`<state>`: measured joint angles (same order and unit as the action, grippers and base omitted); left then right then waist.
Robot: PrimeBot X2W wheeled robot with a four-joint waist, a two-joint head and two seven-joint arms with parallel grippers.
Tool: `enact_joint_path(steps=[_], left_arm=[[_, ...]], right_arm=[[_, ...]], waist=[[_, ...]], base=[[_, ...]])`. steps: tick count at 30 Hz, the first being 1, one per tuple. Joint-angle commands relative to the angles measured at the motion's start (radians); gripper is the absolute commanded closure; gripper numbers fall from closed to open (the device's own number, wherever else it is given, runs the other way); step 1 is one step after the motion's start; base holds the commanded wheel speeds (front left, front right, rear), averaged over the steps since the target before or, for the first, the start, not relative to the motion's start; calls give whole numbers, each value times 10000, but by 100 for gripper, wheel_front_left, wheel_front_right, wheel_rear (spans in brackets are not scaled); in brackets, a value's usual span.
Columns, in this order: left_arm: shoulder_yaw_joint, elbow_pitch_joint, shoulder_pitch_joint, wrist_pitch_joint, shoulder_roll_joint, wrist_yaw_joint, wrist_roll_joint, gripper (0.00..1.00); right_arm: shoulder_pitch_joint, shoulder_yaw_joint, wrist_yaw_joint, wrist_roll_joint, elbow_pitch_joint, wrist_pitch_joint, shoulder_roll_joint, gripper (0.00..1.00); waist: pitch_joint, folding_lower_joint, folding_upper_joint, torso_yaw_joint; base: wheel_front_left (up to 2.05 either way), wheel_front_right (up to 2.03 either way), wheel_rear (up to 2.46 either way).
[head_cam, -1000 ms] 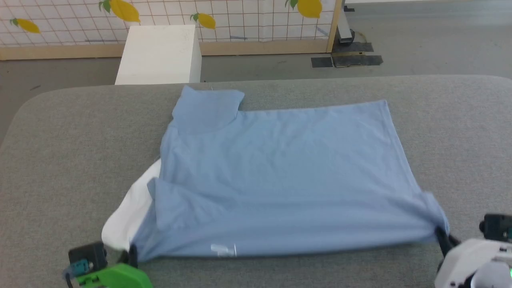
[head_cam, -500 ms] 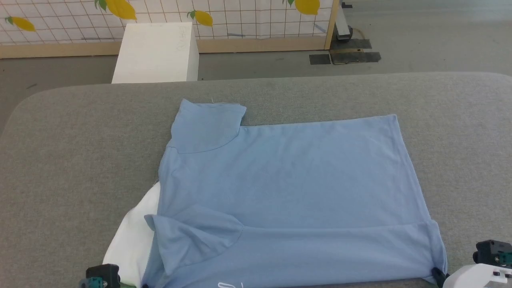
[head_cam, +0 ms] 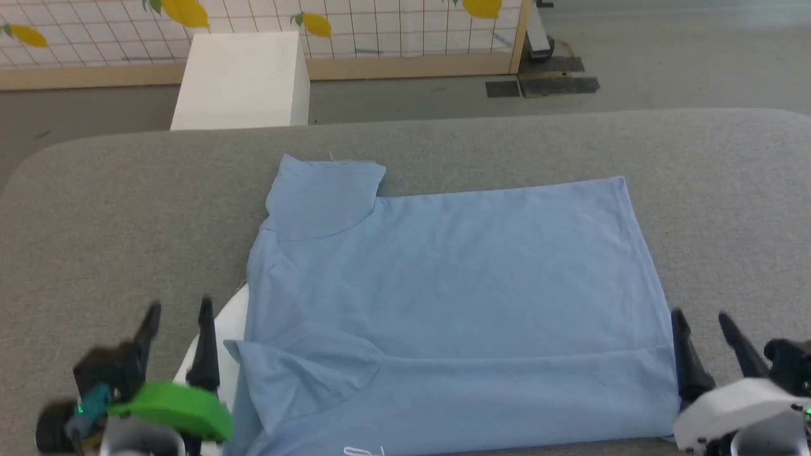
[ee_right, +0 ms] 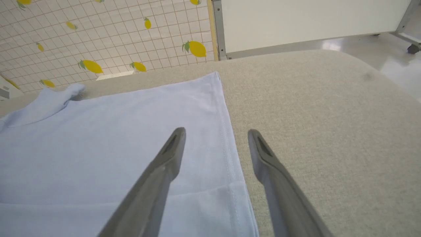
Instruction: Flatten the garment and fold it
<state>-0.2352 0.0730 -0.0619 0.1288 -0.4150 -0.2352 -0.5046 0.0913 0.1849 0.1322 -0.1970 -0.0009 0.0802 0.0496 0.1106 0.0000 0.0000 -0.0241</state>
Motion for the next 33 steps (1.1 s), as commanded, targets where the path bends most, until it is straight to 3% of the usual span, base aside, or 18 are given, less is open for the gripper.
enact_joint_path(steps=[1,5,10,13,19,28,33], left_arm=[[-16,-26,597,156,-203,220,268,0],[-310,-485,2442,27,-451,928,518,0],[-670,-1537,5040,-816,-657,1936,488,0],[-809,-2475,6544,-1703,-807,2559,265,0],[-1040,-4026,8667,-4032,-1296,3133,-91,0],[-883,-4992,10138,-7440,-1794,2885,-936,0],[-949,-5040,10167,-9035,-2060,2097,-946,0]], right_arm=[[-308,-125,-15,218,-139,-460,7,0],[-790,-504,-15,799,-423,-1495,16,0],[-1512,-1165,-15,976,-544,-2005,213,0],[-1979,-1514,-15,911,-522,-2162,253,0],[-2735,-2011,-15,724,-374,-2370,193,0],[-3317,-2319,-15,593,-189,-2518,78,0],[-3490,-2457,-15,644,-29,-2471,44,0]], waist=[[248,0,0,-72],[868,0,0,-275],[1905,0,0,-711],[2571,0,0,-1069],[3605,0,0,-1754],[4545,0,0,-2357],[4773,0,0,-2424]], base=[[0,0,0],[0,0,0],[0,0,0],[0,0,0],[0,0,0],[0,0,0],[0,0,0]])
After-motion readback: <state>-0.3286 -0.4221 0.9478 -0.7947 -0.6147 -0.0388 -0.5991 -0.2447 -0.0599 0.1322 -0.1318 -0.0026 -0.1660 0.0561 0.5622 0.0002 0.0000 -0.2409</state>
